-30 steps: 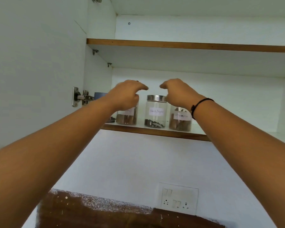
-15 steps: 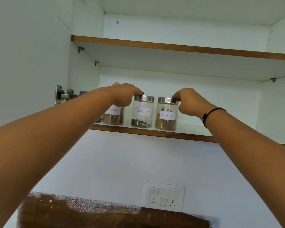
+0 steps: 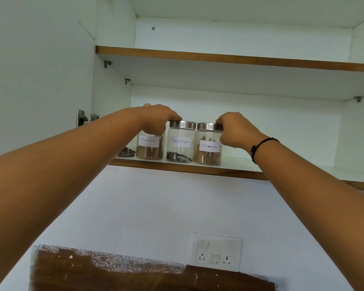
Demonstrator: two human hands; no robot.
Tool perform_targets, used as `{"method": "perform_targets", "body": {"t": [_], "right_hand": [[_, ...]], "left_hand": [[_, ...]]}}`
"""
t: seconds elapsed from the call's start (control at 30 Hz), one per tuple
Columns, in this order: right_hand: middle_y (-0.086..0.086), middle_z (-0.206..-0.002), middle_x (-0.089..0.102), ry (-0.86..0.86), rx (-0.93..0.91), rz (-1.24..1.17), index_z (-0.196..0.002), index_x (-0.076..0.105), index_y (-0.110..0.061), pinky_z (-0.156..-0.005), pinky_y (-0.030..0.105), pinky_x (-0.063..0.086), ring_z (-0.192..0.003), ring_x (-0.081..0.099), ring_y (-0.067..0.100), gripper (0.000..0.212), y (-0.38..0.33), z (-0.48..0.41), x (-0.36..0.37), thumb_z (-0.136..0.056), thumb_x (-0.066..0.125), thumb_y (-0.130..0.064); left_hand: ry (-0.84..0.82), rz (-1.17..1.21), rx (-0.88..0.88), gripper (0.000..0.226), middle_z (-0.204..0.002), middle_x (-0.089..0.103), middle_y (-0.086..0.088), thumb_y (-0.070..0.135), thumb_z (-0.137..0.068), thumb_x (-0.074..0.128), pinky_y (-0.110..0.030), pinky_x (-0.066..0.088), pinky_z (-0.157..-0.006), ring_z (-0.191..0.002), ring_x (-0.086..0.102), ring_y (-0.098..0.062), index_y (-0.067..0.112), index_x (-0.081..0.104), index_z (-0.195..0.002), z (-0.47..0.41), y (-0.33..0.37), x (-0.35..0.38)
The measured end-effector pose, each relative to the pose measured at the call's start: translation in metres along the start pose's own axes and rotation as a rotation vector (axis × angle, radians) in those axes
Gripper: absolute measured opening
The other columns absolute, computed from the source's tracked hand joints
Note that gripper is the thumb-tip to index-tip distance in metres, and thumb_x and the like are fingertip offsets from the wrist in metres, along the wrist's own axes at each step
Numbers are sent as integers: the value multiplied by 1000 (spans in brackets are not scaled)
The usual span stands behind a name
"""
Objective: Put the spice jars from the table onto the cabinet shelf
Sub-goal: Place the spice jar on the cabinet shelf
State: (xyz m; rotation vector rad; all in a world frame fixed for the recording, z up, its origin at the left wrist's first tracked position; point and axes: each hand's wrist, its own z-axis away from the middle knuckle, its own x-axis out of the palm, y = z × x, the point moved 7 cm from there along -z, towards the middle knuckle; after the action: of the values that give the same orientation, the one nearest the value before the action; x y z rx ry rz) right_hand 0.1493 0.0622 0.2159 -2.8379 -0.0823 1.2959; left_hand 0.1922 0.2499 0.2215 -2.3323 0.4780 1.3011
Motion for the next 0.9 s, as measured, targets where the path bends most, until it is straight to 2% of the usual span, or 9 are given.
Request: {"method": "perform_targets", "body": {"t": [0.2,0.4,0.47,0.53,0.57,0.6,0.67,0.73,0.9], "right_hand": [[15,-101,65,-10,-20,-21,-103,67,-2,-68,34,51,-80,59,27,26,-7,-1,3,-80,56,5],[9,-98,60,-3,-2,-41,-109,61,-5,-65,31,47,-86,58,28,30,-9,9,5,-80,58,0],[10,-115,59,29,-32,-79,-123,56,-5,-78,37,52,-104,58,31,42,-10,17,7,-82,57,-2],[11,-139,52,164,-88,-213,-138,50,-8,-102,37,45,-127,50,28,52,-13,35,5,-87,59,-8],[8,-141,52,269,-127,-311,-137,53,-11,-106,35,43,-129,49,25,48,-15,49,3,-90,59,-14],[6,-134,58,372,-169,-402,-130,60,-13,-104,35,45,-124,53,22,39,-18,64,2,-92,60,-20],[3,-108,67,488,-229,-511,-108,70,-12,-86,37,53,-101,62,19,24,-23,93,7,-93,59,-27],[0,-88,64,535,-271,-555,-90,71,-11,-71,34,52,-84,61,17,23,-31,123,18,-94,56,-27],[-4,-86,67,528,-267,-628,-91,73,-13,-74,19,48,-83,61,10,18,-47,196,44,-95,59,-25]], "left_hand": [[-9,-16,-7,69,-150,48,-1,-5,-92,45,-42,32,-106,-138,41,-25,28,37,-152,4,-3,1],[-13,-39,-23,70,-160,34,-4,0,-95,44,-45,24,-117,-148,29,-26,25,24,-157,10,-4,5],[62,17,-26,67,-161,33,-4,6,-97,47,-46,23,-119,-148,30,-25,24,23,-157,17,-4,3],[205,144,-8,63,-157,40,-3,12,-97,51,-45,27,-118,-144,36,-23,23,30,-155,36,3,1],[283,211,20,59,-152,46,-2,14,-96,54,-44,32,-116,-139,42,-22,24,37,-152,51,10,3],[348,265,62,54,-146,52,0,17,-95,55,-42,38,-112,-132,49,-19,25,43,-148,68,20,9],[398,333,140,43,-135,60,6,29,-96,56,-38,45,-104,-119,56,-11,28,54,-139,104,41,35],[398,392,172,38,-130,63,14,42,-97,52,-36,47,-103,-118,58,-4,30,60,-132,136,59,66],[455,660,-49,33,-124,61,31,55,-96,46,-19,44,-99,-118,53,10,45,64,-122,198,76,117]]}}
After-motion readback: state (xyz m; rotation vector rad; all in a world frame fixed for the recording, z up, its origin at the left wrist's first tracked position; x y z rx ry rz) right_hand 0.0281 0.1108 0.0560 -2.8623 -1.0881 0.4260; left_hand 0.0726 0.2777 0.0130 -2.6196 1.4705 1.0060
